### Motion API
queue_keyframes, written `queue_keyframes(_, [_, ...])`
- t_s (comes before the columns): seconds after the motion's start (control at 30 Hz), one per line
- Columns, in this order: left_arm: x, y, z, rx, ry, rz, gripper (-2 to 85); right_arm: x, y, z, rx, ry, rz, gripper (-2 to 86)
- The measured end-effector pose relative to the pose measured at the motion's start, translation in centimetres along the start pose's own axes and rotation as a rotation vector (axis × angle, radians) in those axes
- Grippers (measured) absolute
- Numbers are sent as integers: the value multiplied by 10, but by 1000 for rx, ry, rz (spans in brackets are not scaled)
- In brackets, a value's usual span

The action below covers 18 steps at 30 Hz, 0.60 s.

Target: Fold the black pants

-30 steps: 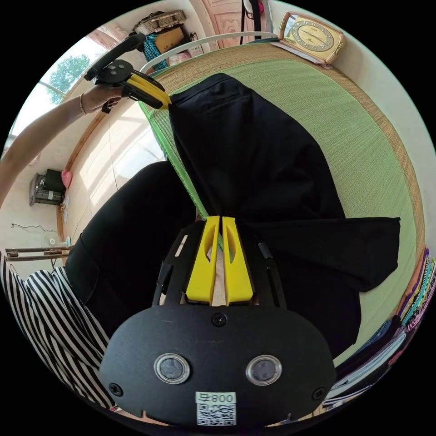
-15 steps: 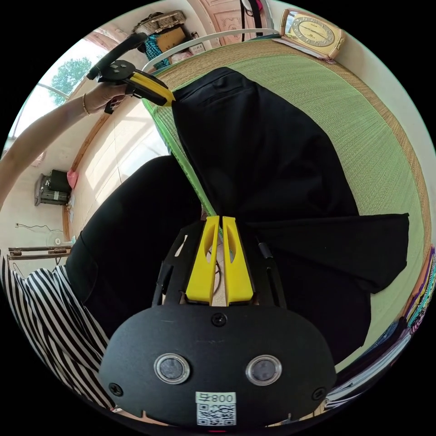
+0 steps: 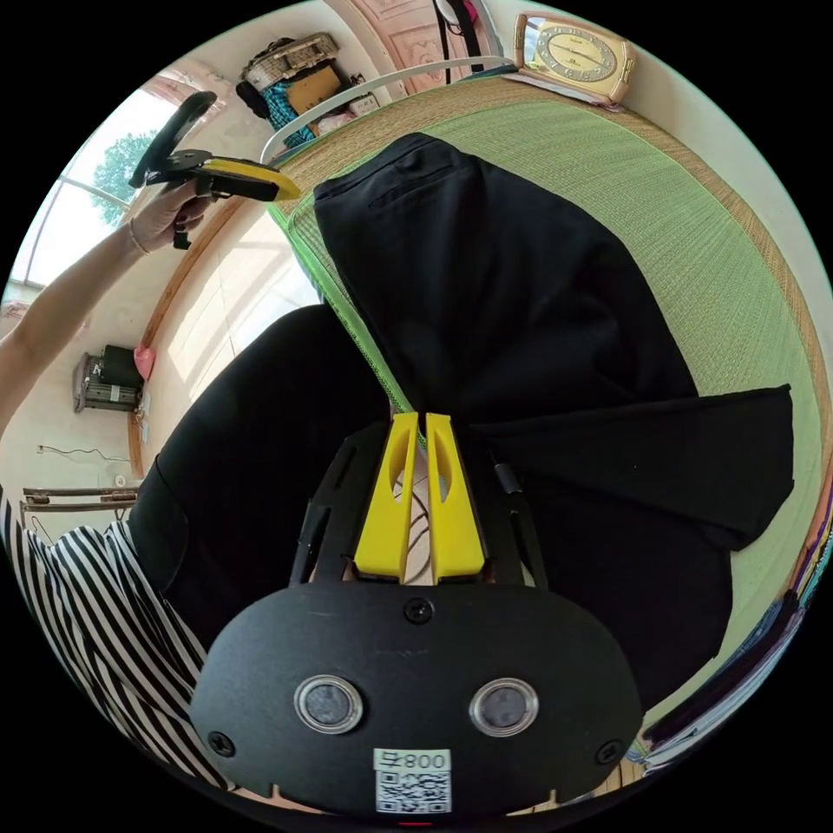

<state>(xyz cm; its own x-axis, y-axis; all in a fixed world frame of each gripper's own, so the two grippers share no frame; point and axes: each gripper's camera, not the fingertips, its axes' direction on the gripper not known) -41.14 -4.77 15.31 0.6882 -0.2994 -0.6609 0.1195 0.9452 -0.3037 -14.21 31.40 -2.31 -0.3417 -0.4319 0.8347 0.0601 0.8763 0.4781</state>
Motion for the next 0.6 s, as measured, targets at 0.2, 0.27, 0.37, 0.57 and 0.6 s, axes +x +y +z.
queue_keyframes(0.2, [61, -19, 53, 79, 241, 123, 6, 18, -7, -18, 52, -97, 86, 23])
queue_keyframes(0.27, [87, -35, 84, 53, 309, 173, 3, 27, -11, -27, 70, -153, 141, 25])
queue_keyframes(0.37, [103, -48, 122, -19, 349, 202, 2, 33, -16, -37, 95, -204, 187, 25])
queue_keyframes(0.57, [95, -51, 160, -105, 298, 201, 4, 45, -24, -56, 131, -309, 247, 13])
queue_keyframes(0.6, [94, -51, 161, -100, 300, 204, 4, 46, -24, -59, 135, -315, 249, 12])
